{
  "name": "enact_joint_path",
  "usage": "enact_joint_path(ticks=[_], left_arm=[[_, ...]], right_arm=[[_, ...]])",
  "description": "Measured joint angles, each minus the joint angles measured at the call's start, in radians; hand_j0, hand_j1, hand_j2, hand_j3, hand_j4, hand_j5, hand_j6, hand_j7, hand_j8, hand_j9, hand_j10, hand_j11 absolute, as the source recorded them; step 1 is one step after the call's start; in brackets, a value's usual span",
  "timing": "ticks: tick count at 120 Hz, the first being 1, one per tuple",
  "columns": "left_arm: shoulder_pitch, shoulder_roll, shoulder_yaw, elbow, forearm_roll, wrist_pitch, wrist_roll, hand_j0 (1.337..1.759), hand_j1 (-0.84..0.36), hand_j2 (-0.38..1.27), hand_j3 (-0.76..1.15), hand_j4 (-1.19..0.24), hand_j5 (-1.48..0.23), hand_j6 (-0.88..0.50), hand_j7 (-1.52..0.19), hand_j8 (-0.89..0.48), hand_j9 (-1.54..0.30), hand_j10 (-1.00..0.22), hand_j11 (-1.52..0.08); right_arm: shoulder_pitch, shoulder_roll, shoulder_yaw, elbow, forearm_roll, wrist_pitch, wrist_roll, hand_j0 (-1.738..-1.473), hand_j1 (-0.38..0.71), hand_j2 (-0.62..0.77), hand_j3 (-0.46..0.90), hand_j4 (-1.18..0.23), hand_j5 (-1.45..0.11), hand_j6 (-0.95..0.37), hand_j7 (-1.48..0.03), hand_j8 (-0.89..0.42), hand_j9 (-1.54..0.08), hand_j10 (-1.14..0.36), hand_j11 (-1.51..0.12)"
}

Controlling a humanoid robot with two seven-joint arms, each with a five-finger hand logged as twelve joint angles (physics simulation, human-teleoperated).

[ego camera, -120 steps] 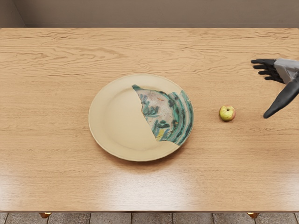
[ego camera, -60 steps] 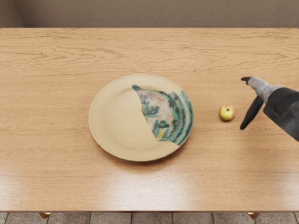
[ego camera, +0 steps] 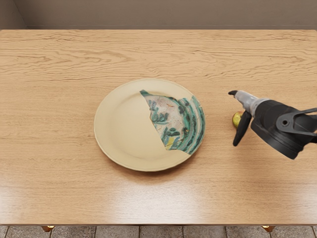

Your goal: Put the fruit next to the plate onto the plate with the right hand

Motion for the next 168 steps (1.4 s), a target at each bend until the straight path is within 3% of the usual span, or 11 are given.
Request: enact_joint_path(ticks=[36,83,168], left_arm=[[0.0,0.0,0.0,0.0,0.0,0.0,0.0,1.658,0.06,0.05,0.0,-0.24,-0.32,-0.24,-0.32,-0.24,-0.32,-0.24,-0.32],[0.0,0.0,0.0,0.0,0.0,0.0,0.0,1.658,0.06,0.05,0.0,-0.24,-0.32,-0.24,-0.32,-0.24,-0.32,-0.24,-0.32],[0.0,0.0,0.0,0.0,0.0,0.0,0.0,1.658,0.06,0.05,0.0,-0.24,-0.32,-0.24,-0.32,-0.24,-0.32,-0.24,-0.32]], right_arm=[[-0.014,0.003,-0.013,-0.028,-0.023,0.0,0.0,-1.658,-0.12,-0.04,0.0,-0.19,-0.25,-0.19,-0.25,-0.19,-0.25,-0.19,-0.25],[-0.1,0.027,-0.021,-0.117,-0.129,0.0,0.0,-1.658,-0.07,-0.05,0.0,-0.24,-0.3,-0.24,-0.3,-0.24,-0.3,-0.24,-0.3],[-0.131,0.073,-0.014,-0.168,-0.142,0.0,0.0,-1.658,0.11,-0.07,0.0,-0.39,-0.5,-0.39,-0.5,-0.35,-0.5,-0.39,-0.5]])
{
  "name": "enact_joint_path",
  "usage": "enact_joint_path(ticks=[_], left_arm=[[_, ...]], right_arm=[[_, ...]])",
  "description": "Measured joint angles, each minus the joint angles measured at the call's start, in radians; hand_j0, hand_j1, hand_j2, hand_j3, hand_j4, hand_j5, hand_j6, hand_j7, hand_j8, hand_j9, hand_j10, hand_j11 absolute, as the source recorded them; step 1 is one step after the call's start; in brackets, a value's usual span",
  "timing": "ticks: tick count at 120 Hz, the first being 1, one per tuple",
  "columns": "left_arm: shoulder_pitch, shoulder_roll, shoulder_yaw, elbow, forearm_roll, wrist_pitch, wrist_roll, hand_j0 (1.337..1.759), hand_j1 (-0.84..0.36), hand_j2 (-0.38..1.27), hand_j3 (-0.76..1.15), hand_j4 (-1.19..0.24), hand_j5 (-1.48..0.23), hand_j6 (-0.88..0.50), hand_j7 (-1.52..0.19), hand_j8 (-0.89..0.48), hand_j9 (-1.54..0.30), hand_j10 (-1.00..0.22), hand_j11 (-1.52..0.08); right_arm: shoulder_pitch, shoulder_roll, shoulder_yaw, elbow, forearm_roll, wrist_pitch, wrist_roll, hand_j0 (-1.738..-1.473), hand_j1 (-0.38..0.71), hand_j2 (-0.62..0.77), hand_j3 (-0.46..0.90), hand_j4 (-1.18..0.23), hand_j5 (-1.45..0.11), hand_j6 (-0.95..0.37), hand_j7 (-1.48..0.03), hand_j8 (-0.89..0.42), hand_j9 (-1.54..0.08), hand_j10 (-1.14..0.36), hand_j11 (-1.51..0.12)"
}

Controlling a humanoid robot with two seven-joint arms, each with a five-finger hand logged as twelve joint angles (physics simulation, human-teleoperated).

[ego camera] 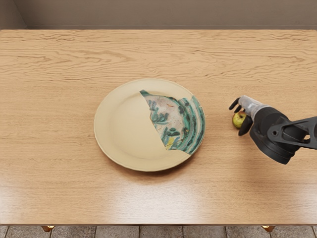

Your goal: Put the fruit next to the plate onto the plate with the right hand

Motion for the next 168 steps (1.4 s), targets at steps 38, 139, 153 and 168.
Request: enact_joint_path(ticks=[38,139,153,168], left_arm=[[0.0,0.0,0.0,0.0,0.0,0.0,0.0,1.658,0.06,0.05,0.0,-0.24,-0.32,-0.24,-0.32,-0.24,-0.32,-0.24,-0.32],[0.0,0.0,0.0,0.0,0.0,0.0,0.0,1.658,0.06,0.05,0.0,-0.24,-0.32,-0.24,-0.32,-0.24,-0.32,-0.24,-0.32],[0.0,0.0,0.0,0.0,0.0,0.0,0.0,1.658,0.06,0.05,0.0,-0.24,-0.32,-0.24,-0.32,-0.24,-0.32,-0.24,-0.32],[0.0,0.0,0.0,0.0,0.0,0.0,0.0,1.658,0.06,0.05,0.0,-0.24,-0.32,-0.24,-0.32,-0.24,-0.32,-0.24,-0.32]], right_arm=[[-0.021,0.0,0.001,-0.031,-0.009,0.004,0.0,-1.648,0.26,0.03,0.0,-0.54,-0.75,-0.45,-0.73,-0.37,-0.75,-0.55,-0.75],[-0.034,-0.176,0.41,-0.057,0.306,0.155,0.0,-1.657,0.33,0.54,0.0,-0.83,-1.19,-0.42,-1.13,-0.35,-1.19,-0.73,-1.2],[-0.081,-0.179,0.531,-0.093,0.383,0.335,0.0,-1.658,0.33,0.55,0.0,-0.83,-1.2,-0.42,-1.13,-0.34,-1.2,-0.73,-1.21],[-0.117,-0.135,0.612,-0.135,0.411,0.462,0.0,-1.658,0.32,0.53,0.0,-0.84,-1.21,-0.41,-1.13,-0.34,-1.2,-0.73,-1.21]])
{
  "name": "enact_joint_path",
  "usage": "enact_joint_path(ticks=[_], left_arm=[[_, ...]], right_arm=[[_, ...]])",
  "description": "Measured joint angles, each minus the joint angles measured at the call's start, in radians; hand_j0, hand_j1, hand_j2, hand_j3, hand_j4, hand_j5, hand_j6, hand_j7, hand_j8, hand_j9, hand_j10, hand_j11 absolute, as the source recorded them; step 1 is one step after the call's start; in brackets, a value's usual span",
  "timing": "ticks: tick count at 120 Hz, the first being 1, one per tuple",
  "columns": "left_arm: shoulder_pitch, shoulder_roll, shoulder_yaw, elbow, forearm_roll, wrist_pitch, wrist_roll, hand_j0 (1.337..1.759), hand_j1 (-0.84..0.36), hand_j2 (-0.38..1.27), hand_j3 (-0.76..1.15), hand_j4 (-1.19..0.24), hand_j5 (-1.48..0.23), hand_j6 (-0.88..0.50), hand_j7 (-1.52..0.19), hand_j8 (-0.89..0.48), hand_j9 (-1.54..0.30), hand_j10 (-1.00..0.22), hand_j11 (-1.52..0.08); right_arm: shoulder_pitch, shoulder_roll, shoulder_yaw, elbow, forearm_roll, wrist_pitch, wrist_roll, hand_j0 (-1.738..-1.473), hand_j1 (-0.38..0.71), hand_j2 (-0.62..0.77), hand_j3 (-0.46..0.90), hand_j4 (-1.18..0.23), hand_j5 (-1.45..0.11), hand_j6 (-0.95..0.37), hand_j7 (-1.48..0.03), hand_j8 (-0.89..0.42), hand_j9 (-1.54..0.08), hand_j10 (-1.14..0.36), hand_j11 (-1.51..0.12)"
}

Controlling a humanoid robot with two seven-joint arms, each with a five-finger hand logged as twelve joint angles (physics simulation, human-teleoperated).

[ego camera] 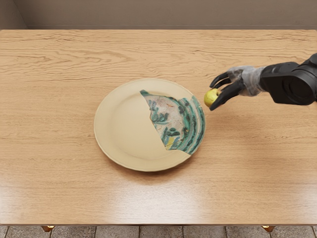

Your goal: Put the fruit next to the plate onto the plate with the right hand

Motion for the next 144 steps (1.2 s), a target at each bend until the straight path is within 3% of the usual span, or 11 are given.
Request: enact_joint_path(ticks=[35,70,87,105,128,144], left_arm=[[0.0,0.0,0.0,0.0,0.0,0.0,0.0,1.658,0.06,0.05,0.0,-0.24,-0.32,-0.24,-0.32,-0.24,-0.32,-0.24,-0.32],[0.0,0.0,0.0,0.0,0.0,0.0,0.0,1.658,0.06,0.05,0.0,-0.24,-0.32,-0.24,-0.32,-0.24,-0.32,-0.24,-0.32],[0.0,0.0,0.0,0.0,0.0,0.0,0.0,1.658,0.06,0.05,0.0,-0.24,-0.32,-0.24,-0.32,-0.24,-0.32,-0.24,-0.32],[0.0,0.0,0.0,0.0,0.0,0.0,0.0,1.658,0.06,0.05,0.0,-0.24,-0.32,-0.24,-0.32,-0.24,-0.32,-0.24,-0.32],[0.0,0.0,0.0,0.0,0.0,0.0,0.0,1.658,0.06,0.05,0.0,-0.24,-0.32,-0.24,-0.32,-0.24,-0.32,-0.24,-0.32],[0.0,0.0,0.0,0.0,0.0,0.0,0.0,1.658,0.06,0.05,0.0,-0.24,-0.32,-0.24,-0.32,-0.24,-0.32,-0.24,-0.32]], right_arm=[[-0.019,0.2,0.048,-0.097,0.01,0.051,0.0,-1.658,0.3,0.48,0.0,-0.84,-1.22,-0.41,-1.13,-0.33,-1.21,-0.74,-1.23],[-0.005,0.301,0.052,-0.083,0.01,0.003,0.001,-1.658,0.32,0.49,0.0,-0.83,-1.19,-0.39,-1.12,-0.33,-1.19,-0.74,-1.21],[0.003,0.325,0.052,-0.082,0.006,-0.029,0.001,-1.658,0.16,0.24,0.0,-0.58,-0.81,-0.35,-0.77,-0.3,-0.81,-0.55,-0.82],[0.015,0.336,0.052,-0.084,0.005,-0.042,0.0,-1.658,-0.04,0.11,0.0,-0.33,-0.45,-0.22,-0.44,-0.2,-0.45,-0.31,-0.46],[0.017,0.335,0.061,-0.08,0.005,-0.041,0.0,-1.658,-0.19,0.03,0.0,-0.16,-0.23,-0.12,-0.22,-0.11,-0.22,-0.16,-0.23],[-0.065,0.28,0.224,-0.026,0.08,0.101,0.0,-1.658,-0.24,0.01,0.0,-0.11,-0.15,-0.09,-0.14,-0.08,-0.15,-0.11,-0.15]])
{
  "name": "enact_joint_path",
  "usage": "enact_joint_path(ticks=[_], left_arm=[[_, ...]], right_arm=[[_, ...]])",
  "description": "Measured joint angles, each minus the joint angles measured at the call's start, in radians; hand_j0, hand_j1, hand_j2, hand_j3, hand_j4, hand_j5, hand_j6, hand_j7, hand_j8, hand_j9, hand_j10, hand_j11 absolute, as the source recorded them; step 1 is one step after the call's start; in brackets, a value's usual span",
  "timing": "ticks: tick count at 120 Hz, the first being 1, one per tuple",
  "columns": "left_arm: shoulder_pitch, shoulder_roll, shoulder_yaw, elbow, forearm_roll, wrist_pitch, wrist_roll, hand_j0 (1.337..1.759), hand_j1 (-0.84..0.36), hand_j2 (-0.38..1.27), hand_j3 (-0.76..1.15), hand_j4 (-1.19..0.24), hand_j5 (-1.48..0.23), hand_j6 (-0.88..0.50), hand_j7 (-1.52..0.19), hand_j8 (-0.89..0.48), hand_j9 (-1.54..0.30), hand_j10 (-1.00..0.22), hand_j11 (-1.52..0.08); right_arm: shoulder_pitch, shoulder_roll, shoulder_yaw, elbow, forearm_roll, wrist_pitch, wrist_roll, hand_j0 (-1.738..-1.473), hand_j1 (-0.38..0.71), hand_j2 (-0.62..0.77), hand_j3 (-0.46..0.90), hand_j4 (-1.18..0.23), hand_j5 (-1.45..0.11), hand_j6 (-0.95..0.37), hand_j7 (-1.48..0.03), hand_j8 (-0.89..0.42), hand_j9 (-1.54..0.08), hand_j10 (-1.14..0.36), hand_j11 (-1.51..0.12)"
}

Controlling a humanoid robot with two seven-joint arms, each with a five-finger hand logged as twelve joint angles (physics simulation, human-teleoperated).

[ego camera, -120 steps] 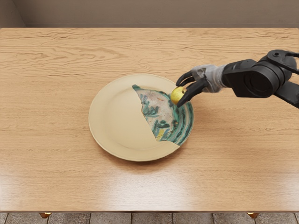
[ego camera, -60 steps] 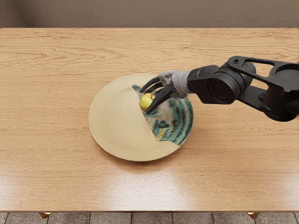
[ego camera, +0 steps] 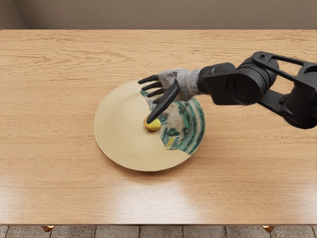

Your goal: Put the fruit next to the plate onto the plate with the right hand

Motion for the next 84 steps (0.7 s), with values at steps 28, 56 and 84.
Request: enact_joint_path(ticks=[28,56,84], left_arm=[[0.0,0.0,0.0,0.0,0.0,0.0,0.0,1.658,0.06,0.05,0.0,-0.24,-0.32,-0.24,-0.32,-0.24,-0.32,-0.24,-0.32],[0.0,0.0,0.0,0.0,0.0,0.0,0.0,1.658,0.06,0.05,0.0,-0.24,-0.32,-0.24,-0.32,-0.24,-0.32,-0.24,-0.32],[0.0,0.0,0.0,0.0,0.0,0.0,0.0,1.658,0.06,0.05,0.0,-0.24,-0.32,-0.24,-0.32,-0.24,-0.32,-0.24,-0.32]], right_arm=[[-0.216,-0.315,0.152,0.033,0.398,0.508,0.0,-1.658,-0.28,0.0,0.0,-0.06,-0.08,-0.06,-0.08,-0.06,-0.08,-0.06,-0.09],[-0.451,-0.548,0.183,-0.049,0.701,0.643,0.0,-1.658,-0.29,-0.01,0.0,-0.05,-0.06,-0.04,-0.06,-0.04,-0.07,-0.05,-0.07],[-0.511,-0.625,0.187,-0.072,0.772,0.658,0.0,-1.658,-0.3,-0.01,0.0,-0.04,-0.06,-0.04,-0.06,-0.04,-0.06,-0.04,-0.06]])
